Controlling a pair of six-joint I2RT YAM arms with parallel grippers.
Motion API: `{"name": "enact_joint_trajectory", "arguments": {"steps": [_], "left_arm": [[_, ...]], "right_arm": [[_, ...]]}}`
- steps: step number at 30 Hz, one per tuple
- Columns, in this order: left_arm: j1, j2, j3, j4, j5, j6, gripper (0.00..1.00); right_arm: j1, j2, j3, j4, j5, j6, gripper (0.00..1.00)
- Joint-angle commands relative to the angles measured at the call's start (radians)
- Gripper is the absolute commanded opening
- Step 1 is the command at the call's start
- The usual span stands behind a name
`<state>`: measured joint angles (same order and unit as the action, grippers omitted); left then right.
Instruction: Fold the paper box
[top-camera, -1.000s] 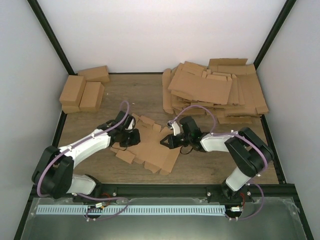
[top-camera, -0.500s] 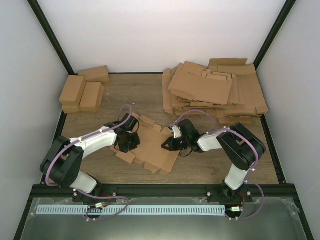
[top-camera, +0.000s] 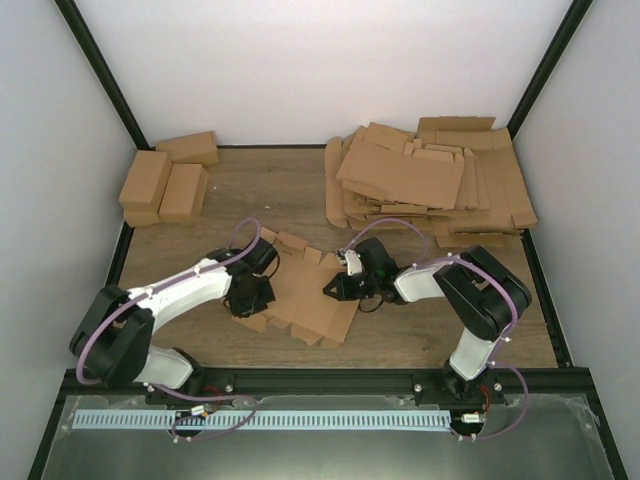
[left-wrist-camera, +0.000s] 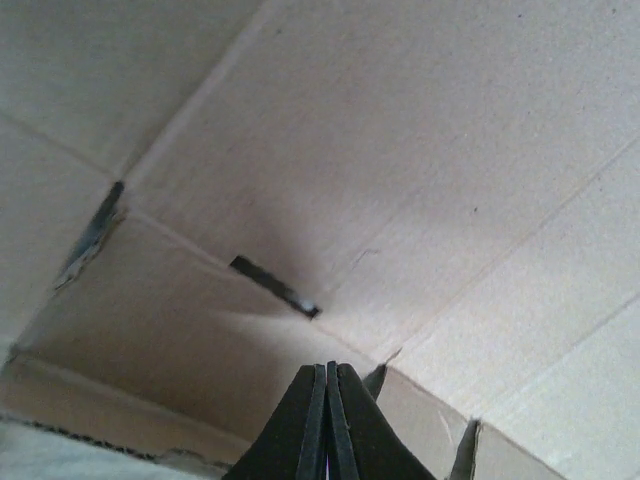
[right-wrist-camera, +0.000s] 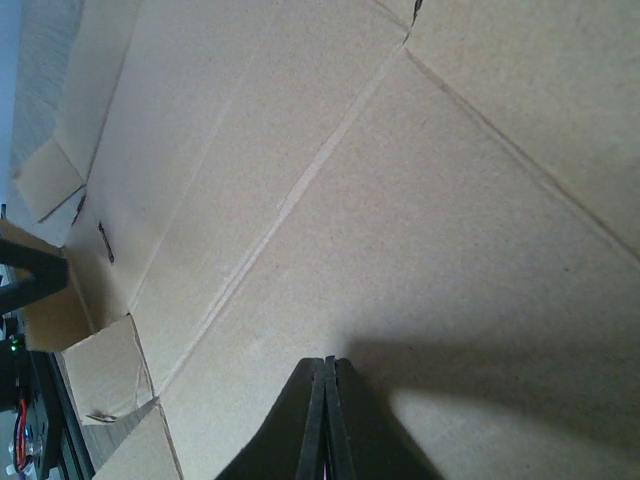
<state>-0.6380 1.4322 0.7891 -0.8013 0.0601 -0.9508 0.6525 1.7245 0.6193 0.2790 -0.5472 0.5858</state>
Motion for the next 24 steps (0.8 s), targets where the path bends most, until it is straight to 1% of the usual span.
{"name": "enact_joint_trajectory", "arguments": {"steps": [1, 5, 8, 14, 17, 20, 24], "left_arm": [[-0.006, -0.089, -0.022, -0.091, -0.020, -0.048, 0.04], [-0.006, -0.117, -0.083, -0.084, 0.018, -0.062, 0.04], [-0.006, -0.128, -0.131, -0.094, 0.019, -0.065, 0.04], [-0.006, -0.197, -0.156, -0.136, 0.019, -0.094, 0.04], [-0.006, -0.205, -0.201, -0.088, 0.054, -0.107, 0.04], [-0.006, -0.171, -0.252, -0.013, 0.087, -0.106, 0.04], [-0.006, -0.148, -0.280, 0.026, 0.071, -0.111, 0.04]], "right_arm": [[0.007, 0.017, 0.002, -0.068, 0.080, 0.006, 0.01], [0.007, 0.011, 0.000, -0.069, 0.086, 0.006, 0.01], [0.008, 0.004, -0.001, -0.072, 0.093, 0.006, 0.01], [0.007, 0.005, 0.000, -0.074, 0.096, 0.004, 0.01], [0.007, 0.010, 0.005, -0.072, 0.094, 0.005, 0.01], [0.007, 0.010, 0.007, -0.072, 0.094, 0.005, 0.01], [0.007, 0.006, 0.002, -0.074, 0.099, 0.002, 0.01]]}}
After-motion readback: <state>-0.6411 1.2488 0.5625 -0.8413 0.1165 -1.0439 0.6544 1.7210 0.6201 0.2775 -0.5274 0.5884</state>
